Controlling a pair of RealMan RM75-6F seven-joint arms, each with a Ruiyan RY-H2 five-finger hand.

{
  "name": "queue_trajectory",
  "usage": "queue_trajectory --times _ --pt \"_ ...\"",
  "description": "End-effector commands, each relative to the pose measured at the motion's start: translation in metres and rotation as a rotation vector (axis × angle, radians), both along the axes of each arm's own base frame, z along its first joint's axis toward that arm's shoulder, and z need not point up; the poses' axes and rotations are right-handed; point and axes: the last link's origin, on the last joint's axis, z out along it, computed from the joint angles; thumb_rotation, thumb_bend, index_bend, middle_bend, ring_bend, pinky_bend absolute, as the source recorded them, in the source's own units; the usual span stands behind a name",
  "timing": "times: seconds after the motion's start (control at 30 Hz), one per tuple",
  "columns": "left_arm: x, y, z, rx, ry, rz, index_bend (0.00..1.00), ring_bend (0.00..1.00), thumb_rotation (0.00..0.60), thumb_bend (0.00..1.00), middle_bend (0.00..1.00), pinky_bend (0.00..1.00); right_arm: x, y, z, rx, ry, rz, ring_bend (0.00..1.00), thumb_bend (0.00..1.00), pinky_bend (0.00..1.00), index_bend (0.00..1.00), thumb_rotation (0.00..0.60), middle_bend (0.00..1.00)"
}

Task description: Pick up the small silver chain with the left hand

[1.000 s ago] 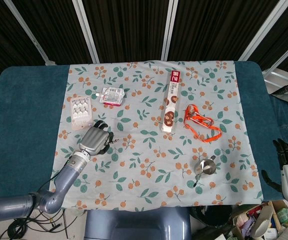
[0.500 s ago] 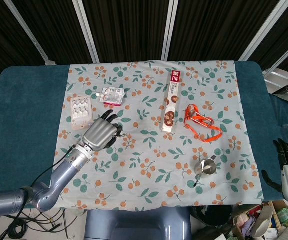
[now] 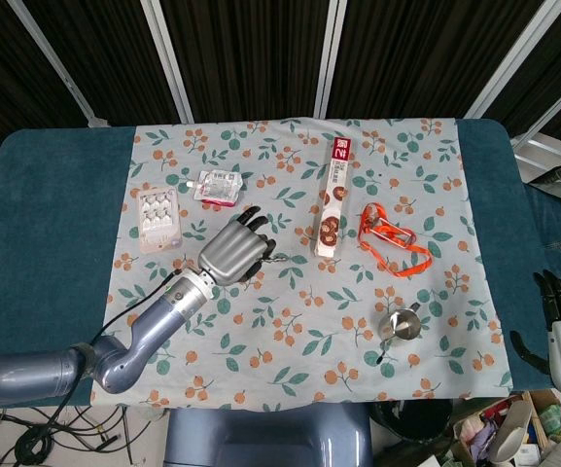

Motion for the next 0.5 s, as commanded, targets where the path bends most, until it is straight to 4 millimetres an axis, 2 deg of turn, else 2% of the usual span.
queue_trajectory --times 0.03,0.23,0.37,0.5 --pt "0.013 -0.004 -0.007 -0.001 0.018 -0.044 0.53 0.18 0.6 0.45 0.57 0.12 0.0 0.0 0.0 0.001 0.001 0.001 0.08 0.2 0.14 0.02 0.6 0.04" --pt "0.028 -0.011 -0.006 0.017 0.003 -0.088 0.53 0.18 0.6 0.45 0.57 0.12 -0.001 0.0 0.001 0.002 -0.001 0.002 0.08 0.2 0.14 0.02 0.6 0.04" --pt "0.04 -0.009 0.007 0.049 -0.032 -0.102 0.53 0.18 0.6 0.45 0.57 0.12 -0.001 0.0 0.001 0.003 -0.003 0.0 0.08 0.2 0.14 0.02 0.6 0.04" --pt "0.043 -0.008 0.018 0.07 -0.034 -0.109 0.53 0.18 0.6 0.45 0.57 0.12 -0.001 0.0 0.001 0.003 -0.006 -0.002 0.08 0.2 0.14 0.02 0.6 0.04"
